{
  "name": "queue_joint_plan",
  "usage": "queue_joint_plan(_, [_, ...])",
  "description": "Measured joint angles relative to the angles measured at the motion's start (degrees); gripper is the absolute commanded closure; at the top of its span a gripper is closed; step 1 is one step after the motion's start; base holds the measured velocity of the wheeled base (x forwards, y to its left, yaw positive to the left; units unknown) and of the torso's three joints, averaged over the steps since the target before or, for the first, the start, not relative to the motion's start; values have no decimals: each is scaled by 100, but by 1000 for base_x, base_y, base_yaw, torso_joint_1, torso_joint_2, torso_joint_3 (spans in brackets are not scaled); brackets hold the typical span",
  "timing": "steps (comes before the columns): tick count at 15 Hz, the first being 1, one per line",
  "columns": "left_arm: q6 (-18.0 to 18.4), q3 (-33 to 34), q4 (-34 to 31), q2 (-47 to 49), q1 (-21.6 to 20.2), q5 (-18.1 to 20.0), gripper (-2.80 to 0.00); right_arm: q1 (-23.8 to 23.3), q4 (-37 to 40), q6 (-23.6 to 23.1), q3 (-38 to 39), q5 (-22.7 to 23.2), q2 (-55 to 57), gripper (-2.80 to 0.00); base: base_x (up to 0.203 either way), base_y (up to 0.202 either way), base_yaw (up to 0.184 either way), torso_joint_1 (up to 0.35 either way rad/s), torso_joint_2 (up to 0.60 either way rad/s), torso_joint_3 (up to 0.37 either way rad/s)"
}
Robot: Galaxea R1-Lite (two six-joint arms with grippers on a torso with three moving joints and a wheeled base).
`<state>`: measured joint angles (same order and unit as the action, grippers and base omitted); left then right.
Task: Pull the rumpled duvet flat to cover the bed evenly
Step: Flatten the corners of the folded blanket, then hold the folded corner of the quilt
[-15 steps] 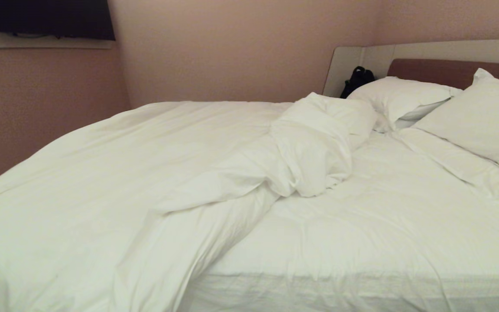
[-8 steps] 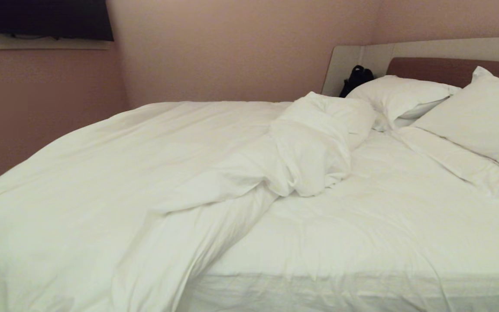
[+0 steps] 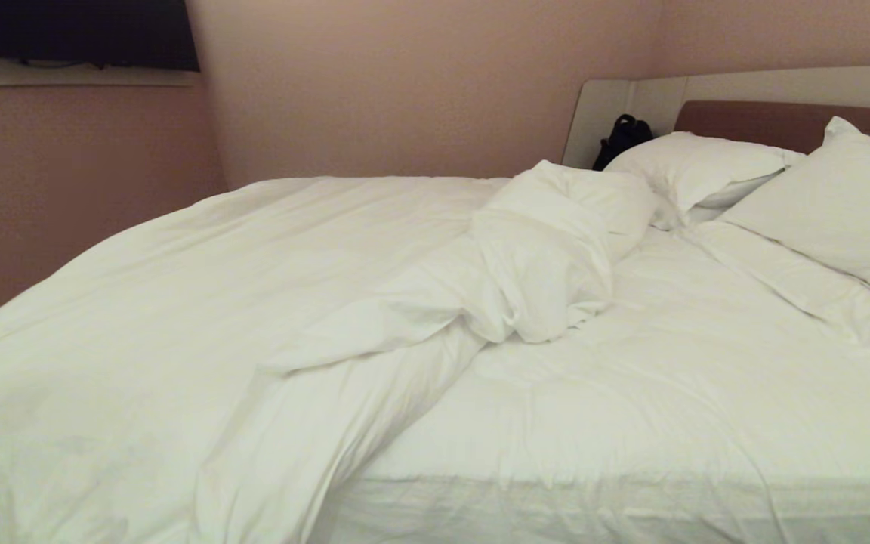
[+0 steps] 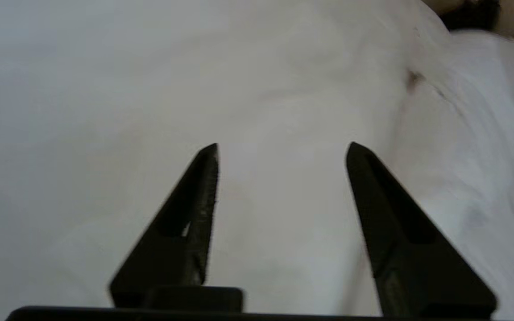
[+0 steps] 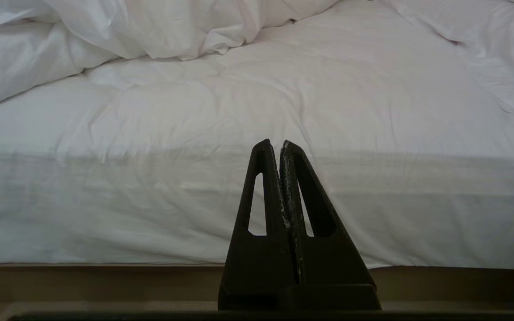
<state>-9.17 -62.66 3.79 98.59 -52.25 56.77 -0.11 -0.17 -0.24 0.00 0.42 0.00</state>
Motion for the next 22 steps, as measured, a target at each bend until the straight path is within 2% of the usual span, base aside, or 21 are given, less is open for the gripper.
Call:
queue_joint_plan(4, [-87,1088,-150,-1502,922,-5,0,4,1,0,0,2,0,0,0,0,0,0,0,0])
queue_joint_plan(6, [-113,1413,-463,-2205,1346,0,0,0,4,0,0,1,0,0,0,0,0,0,0,0])
queue_joint_plan(10, [-177,1595,-1737,-3493,2128,1,0,0,2,0,0,0,0,0,0,0,0,0,0,0])
queue_joint_plan(15, [-177,1394,-3741,-4724,3443,-13,0,1,2,0,0,-1,0,0,0,0,0,0,0,0])
queue_joint_plan(17, [-147,1432,-4005,-5262,3719,-51,0,4,-1,1,0,0,0,0,0,0,0,0,0,0])
queue_joint_plan(20, [-32,1536,-4034,-6279,3863,-238,0,1,2,2,0,2,0,0,0,0,0,0,0,0])
queue_joint_plan(22, [347,1657,-4041,-7012,3889,-384,0,1,2,2,0,5,0,0,0,0,0,0,0,0])
